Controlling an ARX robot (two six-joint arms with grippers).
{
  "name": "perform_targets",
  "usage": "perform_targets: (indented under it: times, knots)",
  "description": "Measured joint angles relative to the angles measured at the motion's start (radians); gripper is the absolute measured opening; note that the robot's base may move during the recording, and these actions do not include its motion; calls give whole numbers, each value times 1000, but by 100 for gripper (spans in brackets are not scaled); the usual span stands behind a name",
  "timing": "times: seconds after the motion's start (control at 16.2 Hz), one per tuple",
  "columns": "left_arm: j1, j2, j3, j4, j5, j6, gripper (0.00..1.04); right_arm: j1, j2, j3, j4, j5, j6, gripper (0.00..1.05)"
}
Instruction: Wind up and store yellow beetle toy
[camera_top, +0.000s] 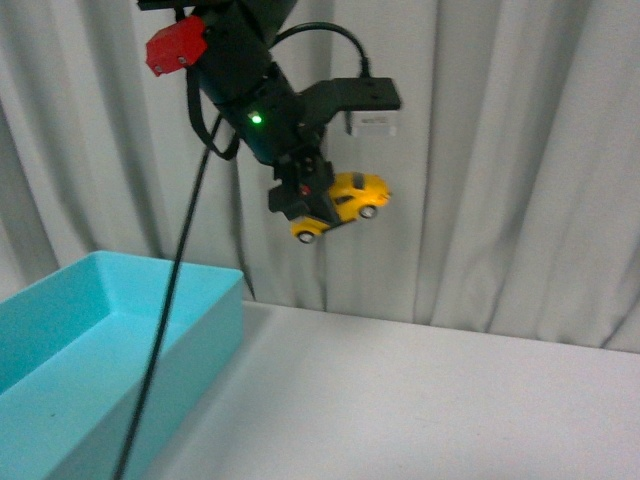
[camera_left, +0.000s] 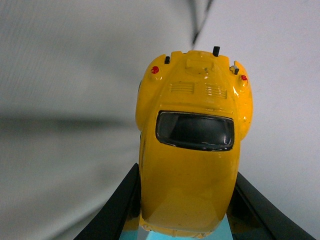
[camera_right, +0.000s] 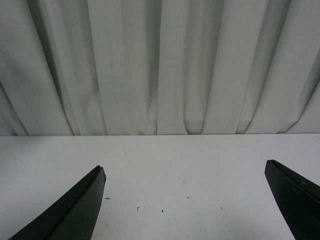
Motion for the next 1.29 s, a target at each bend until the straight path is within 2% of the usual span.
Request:
perform_targets:
  times: [0.25, 0.37, 0.55, 0.8, 1.29]
  knots:
    - [259, -26, -116, -36, -2, -200, 41, 0, 0, 0, 0, 0, 0, 98]
    - [338, -39, -179, -50, -14, -265, 41, 0, 0, 0, 0, 0, 0, 98]
    - [414, -47, -244, -46, -92, -364, 41, 0, 0, 0, 0, 0, 0, 98]
    - [464, -2, -235, -57, -211, -562, 41, 0, 0, 0, 0, 0, 0, 98]
    - [424, 64, -386, 43, -350, -718, 40, 0, 0, 0, 0, 0, 0, 98]
